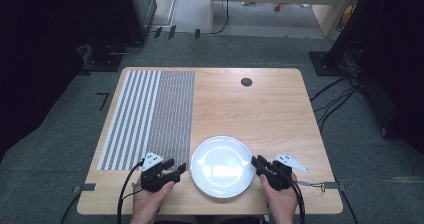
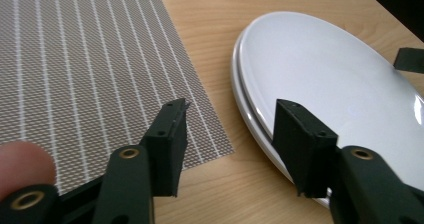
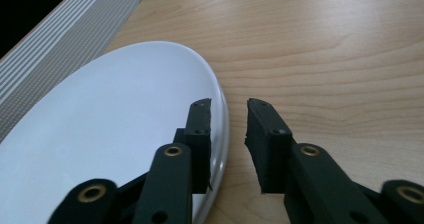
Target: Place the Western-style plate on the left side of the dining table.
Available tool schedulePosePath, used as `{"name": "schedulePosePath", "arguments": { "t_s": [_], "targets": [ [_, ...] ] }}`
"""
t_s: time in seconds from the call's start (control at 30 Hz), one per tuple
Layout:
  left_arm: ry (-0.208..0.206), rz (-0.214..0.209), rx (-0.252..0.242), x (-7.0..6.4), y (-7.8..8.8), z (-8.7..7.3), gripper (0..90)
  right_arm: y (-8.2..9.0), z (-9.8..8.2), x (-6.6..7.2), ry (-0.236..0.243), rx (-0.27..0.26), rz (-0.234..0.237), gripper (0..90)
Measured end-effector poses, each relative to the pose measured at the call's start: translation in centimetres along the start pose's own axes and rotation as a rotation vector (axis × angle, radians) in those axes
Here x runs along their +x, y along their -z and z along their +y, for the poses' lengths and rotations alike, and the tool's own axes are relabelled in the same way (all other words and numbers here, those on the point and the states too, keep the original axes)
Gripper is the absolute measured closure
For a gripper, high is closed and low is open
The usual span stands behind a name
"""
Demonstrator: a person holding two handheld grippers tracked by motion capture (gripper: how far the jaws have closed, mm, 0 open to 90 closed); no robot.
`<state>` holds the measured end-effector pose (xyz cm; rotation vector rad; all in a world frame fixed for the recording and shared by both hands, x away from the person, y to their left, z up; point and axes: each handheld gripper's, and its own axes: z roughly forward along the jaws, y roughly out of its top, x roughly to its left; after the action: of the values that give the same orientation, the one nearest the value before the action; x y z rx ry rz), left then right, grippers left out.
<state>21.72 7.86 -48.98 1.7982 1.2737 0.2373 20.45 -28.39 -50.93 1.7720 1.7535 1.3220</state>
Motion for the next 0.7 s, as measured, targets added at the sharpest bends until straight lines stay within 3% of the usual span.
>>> {"name": "schedulePosePath", "arguments": {
  "t_s": [0.2,0.43,0.7],
  "targets": [
    [-0.014,-0.033,0.026,-0.7,-0.5,-0.3,53.7,-0.2,-0.4,-0.8,-0.058,0.002,0.071,79.6],
    [-0.001,-0.058,0.076,-1.5,-1.6,-1.0,51.9,-0.4,-0.6,0.0,-0.097,0.02,0.048,82.4],
    [-0.002,-0.078,0.097,-2.1,-2.0,-1.3,51.9,-0.3,-0.6,-0.1,-0.113,0.029,0.058,83.7]
  ]
}}
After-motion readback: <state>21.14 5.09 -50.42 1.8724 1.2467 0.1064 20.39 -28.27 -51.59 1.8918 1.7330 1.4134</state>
